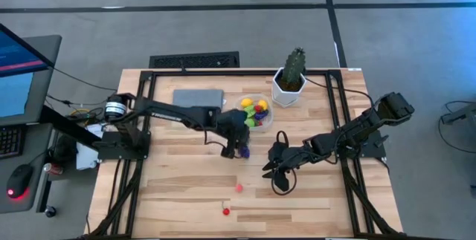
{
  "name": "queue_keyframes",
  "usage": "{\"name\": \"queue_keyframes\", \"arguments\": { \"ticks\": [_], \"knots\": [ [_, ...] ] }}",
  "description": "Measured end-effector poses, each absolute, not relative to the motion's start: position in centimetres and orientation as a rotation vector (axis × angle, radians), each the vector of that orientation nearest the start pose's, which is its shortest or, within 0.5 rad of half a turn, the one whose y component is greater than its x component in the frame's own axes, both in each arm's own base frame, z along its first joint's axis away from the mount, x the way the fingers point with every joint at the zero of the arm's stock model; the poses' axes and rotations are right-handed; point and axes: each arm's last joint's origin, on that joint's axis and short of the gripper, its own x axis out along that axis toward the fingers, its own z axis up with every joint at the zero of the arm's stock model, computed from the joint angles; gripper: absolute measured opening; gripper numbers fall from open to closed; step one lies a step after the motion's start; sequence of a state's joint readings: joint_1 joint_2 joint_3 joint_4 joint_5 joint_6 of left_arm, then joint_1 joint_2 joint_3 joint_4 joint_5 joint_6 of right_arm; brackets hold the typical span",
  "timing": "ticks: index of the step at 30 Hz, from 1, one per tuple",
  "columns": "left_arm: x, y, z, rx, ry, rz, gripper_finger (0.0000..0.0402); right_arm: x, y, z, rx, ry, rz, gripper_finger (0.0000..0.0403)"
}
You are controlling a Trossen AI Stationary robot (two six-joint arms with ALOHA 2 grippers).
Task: Pick and placing Produce into tupperware
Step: Put the strawberry into the transparent bin
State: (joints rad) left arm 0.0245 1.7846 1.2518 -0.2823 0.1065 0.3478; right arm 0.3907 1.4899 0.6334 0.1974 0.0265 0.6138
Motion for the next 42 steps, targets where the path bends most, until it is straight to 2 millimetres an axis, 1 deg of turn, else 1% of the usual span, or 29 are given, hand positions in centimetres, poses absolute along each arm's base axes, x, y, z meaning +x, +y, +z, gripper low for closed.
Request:
{"name": "queue_keyframes", "arguments": {
  "ticks": [6,13,19,25,27,29,33,36,42],
  "knots": [
    [37.9,4.1,21.9,0.276,0.819,-0.142,0.0142,25.8,11.1,16.1,0.453,0.737,0.149,0.0159],
    [37.5,8.3,21.9,0.257,0.807,-0.043,0.0143,25.8,11.2,16.1,0.452,0.736,0.146,0.0152],
    [37.1,10.8,22.2,0.236,0.776,0.020,0.0143,25.8,11.1,16.1,0.453,0.736,0.146,0.0150],
    [37.0,11.9,22.3,0.225,0.747,0.035,0.0143,25.9,10.9,16.1,0.456,0.733,0.137,0.0148],
    [37.3,12.1,21.7,0.219,0.750,0.028,0.0143,25.9,10.8,16.1,0.454,0.732,0.133,0.0147],
    [37.5,12.1,20.5,0.193,0.780,-0.003,0.0143,26.0,10.6,16.1,0.455,0.729,0.128,0.0146],
    [38.4,11.4,18.7,0.162,0.805,-0.025,0.0144,26.1,10.4,16.2,0.460,0.721,0.123,0.0146],
    [38.7,11.3,18.6,0.164,0.789,-0.020,0.0144,26.1,10.5,16.2,0.463,0.721,0.124,0.0145],
    [38.8,12.1,18.8,0.164,0.772,0.016,0.0144,26.0,10.8,16.2,0.474,0.726,0.130,0.0141]
  ]
}}
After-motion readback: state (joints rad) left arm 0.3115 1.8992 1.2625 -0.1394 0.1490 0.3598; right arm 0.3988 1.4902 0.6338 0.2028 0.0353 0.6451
